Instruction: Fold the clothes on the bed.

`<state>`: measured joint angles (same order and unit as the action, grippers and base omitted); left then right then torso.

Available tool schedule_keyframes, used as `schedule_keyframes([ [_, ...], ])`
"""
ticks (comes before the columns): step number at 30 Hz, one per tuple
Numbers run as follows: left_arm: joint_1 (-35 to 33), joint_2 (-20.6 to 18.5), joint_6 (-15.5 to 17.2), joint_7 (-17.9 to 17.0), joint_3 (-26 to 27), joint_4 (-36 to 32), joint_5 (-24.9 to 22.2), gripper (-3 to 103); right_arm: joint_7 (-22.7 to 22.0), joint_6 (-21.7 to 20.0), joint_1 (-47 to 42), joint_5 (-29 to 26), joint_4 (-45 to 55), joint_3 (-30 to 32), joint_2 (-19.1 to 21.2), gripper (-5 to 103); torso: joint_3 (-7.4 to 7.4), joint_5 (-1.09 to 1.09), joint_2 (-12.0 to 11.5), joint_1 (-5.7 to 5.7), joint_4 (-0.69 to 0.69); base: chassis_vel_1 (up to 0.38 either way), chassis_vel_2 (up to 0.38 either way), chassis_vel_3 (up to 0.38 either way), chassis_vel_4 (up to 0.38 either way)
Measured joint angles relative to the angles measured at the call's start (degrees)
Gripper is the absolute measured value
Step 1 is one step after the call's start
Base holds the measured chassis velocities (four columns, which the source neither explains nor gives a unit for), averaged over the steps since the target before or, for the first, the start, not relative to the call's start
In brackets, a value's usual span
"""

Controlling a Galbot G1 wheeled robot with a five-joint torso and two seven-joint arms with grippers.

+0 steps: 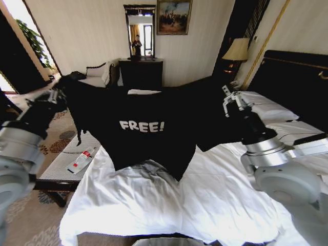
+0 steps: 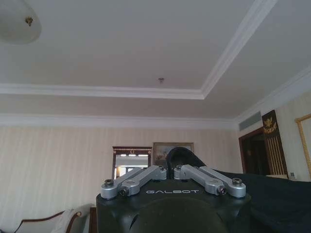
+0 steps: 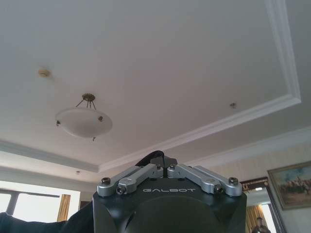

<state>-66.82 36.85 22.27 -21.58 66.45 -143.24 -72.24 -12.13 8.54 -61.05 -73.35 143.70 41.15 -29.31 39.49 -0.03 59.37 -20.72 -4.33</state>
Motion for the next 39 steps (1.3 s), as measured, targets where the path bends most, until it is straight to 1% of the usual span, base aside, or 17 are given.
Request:
schedule_keyframes([
  [2,2.4,-2.9,0.0,-0.2,-1.4,2.4,-0.9,2,0.0,0.0,3.3,-0.4,-0.9,-0.9,3.1,0,0.00,-0.01,0.0,0.00,0.00,0.000,0.000,0.000,0.000],
  [4,3.0,-3.5,0.0,-0.2,-2.2,3.1,-0.9,2,0.1,0.0,4.0,-0.4,-1.6,-1.4,3.7,0,0.00,-0.02,0.0,0.00,0.00,0.000,0.000,0.000,0.000],
  [6,7.0,-6.0,0.0,-0.3,-7.9,7.2,-0.9,2,1.1,-0.1,6.0,0.0,-6.2,-3.9,5.3,0,0.00,-0.02,0.0,0.00,0.00,0.000,0.000,0.000,0.000],
  [7,7.0,-6.0,0.0,-0.3,-7.9,7.2,-0.9,2,1.1,-0.1,6.0,0.0,-6.2,-3.9,5.3,0,0.00,-0.02,0.0,0.00,0.00,0.000,0.000,0.000,0.000],
  [9,10.6,-7.3,0.0,-0.2,-12.8,11.6,-0.8,2,2.7,-0.1,6.9,1.2,-10.9,-5.6,5.5,0,0.02,0.00,0.0,-0.01,-0.01,0.000,0.000,0.000,0.000],
  [10,10.6,-7.3,0.0,-0.2,-12.8,11.6,-0.8,2,2.7,-0.1,6.9,1.2,-10.9,-5.6,5.5,0,0.02,0.00,0.0,-0.01,-0.01,0.000,0.000,0.000,0.000],
  [11,12.2,-7.8,0.0,-0.1,-14.6,13.5,-0.7,2,3.4,0.0,6.9,1.7,-12.7,-6.1,5.4,0,0.02,0.01,0.0,-0.02,-0.02,0.000,0.000,0.000,0.000],
  [15,14.1,-8.6,0.0,0.4,-15.6,14.8,-1.3,2,3.9,0.6,6.7,1.7,-14.1,-5.9,5.0,0,0.02,0.02,0.0,-0.02,-0.01,0.000,0.000,0.000,0.000],
  [19,14.0,-9.7,-0.3,0.7,-13.6,12.9,-2.8,2,4.1,1.0,7.2,0.3,-12.7,-4.6,5.3,0,0.00,0.00,0.0,-0.01,0.00,0.000,0.000,0.000,0.000],
  [25,10.9,-9.9,-1.6,0.7,-9.5,8.0,-4.0,2,4.0,1.3,7.8,-1.3,-8.1,-2.6,6.1,0,0.00,-0.01,0.0,0.00,0.00,0.000,0.000,0.000,0.000],
  [28,6.5,-7.5,-1.6,0.4,-5.4,4.2,-4.4,2,2.1,0.6,5.0,-1.7,-3.1,-0.9,5.0,0,0.00,-0.01,0.0,0.00,0.01,0.000,0.000,0.000,0.000],
  [29,6.5,-7.5,-1.6,0.4,-5.4,4.2,-4.4,2,2.1,0.6,5.0,-1.7,-3.1,-0.9,5.0,0,0.00,-0.01,0.0,0.00,0.01,0.000,0.000,0.000,0.000],
  [33,0.5,-2.5,-0.9,-1.2,-0.1,0.0,-5.5,2,-0.9,-1.2,-2.2,-1.2,-0.3,3.4,0.9,0,0.00,0.00,0.0,0.01,0.01,0.000,0.000,0.000,0.000],
  [34,0.5,-2.5,-0.9,-1.2,-0.1,0.0,-5.5,2,-0.9,-1.2,-2.2,-1.2,-0.3,3.4,0.9,0,0.00,0.00,0.0,0.01,0.01,0.000,0.000,0.000,0.000],
  [37,-3.2,-1.0,-0.1,-1.4,5.1,-0.3,-8.1,2,-2.0,-2.1,-6.5,-2.4,-0.2,9.1,0.6,0,0.00,0.00,0.0,0.01,-0.01,0.000,0.000,0.000,0.000],
  [38,-3.2,-1.0,-0.1,-1.4,5.1,-0.3,-8.1,2,-2.0,-2.1,-6.5,-2.4,-0.2,9.1,0.6,0,0.00,0.00,0.0,0.01,-0.01,0.000,0.000,0.000,0.000],
  [39,-4.5,-0.8,0.1,-1.4,7.3,-0.3,-9.6,2,-2.6,-2.6,-7.3,-3.8,-0.2,10.8,1.0,0,0.00,0.00,0.0,0.00,-0.02,0.000,0.000,0.000,0.000],
])
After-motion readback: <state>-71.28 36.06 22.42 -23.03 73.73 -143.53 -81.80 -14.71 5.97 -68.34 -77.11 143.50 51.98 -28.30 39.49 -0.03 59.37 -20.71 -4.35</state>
